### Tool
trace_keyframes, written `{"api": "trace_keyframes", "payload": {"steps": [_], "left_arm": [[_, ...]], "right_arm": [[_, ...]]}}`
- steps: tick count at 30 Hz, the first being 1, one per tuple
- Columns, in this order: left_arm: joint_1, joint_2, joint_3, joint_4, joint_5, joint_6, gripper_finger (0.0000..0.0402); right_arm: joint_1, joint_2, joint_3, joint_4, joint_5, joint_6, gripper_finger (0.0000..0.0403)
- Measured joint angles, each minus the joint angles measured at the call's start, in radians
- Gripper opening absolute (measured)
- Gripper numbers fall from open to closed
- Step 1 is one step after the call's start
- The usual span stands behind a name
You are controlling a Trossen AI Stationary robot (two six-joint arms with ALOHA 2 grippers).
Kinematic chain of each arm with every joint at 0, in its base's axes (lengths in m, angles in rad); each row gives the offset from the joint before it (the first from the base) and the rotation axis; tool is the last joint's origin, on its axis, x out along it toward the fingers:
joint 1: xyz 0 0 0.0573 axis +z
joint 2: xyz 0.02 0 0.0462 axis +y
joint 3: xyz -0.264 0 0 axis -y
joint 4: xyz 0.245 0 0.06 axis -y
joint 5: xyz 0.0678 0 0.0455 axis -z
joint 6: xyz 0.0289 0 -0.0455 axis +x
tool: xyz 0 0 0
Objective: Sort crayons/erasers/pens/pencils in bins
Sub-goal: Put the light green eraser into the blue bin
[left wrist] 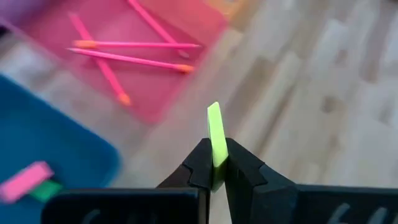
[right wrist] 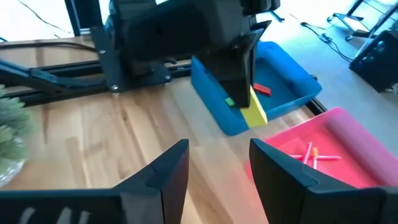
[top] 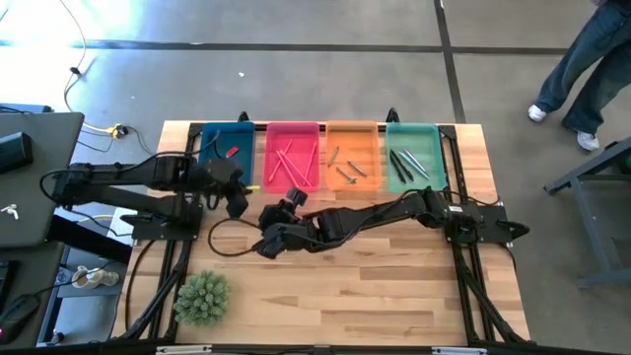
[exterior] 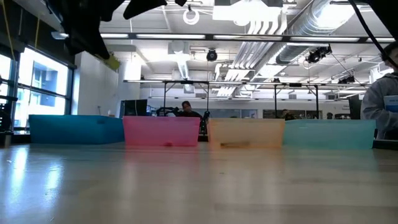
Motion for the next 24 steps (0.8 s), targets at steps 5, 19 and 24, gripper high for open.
{"api": "trace_keyframes", "payload": {"steps": [5, 19, 24], "left_arm": [[0.161, 0.000, 0.000, -0.049, -0.006, 0.109, 0.0010], [0.503, 0.032, 0.000, -0.094, -0.041, 0.165, 0.0010], [0.553, 0.059, 0.000, -0.107, -0.014, 0.131, 0.0010]], "right_arm": [[-0.041, -0.009, 0.000, -0.005, -0.003, -0.021, 0.0160], [-0.195, -0.078, 0.000, -0.075, -0.093, -0.253, 0.0160], [-0.258, -0.104, 0.000, -0.153, -0.180, -0.267, 0.0160]]}}
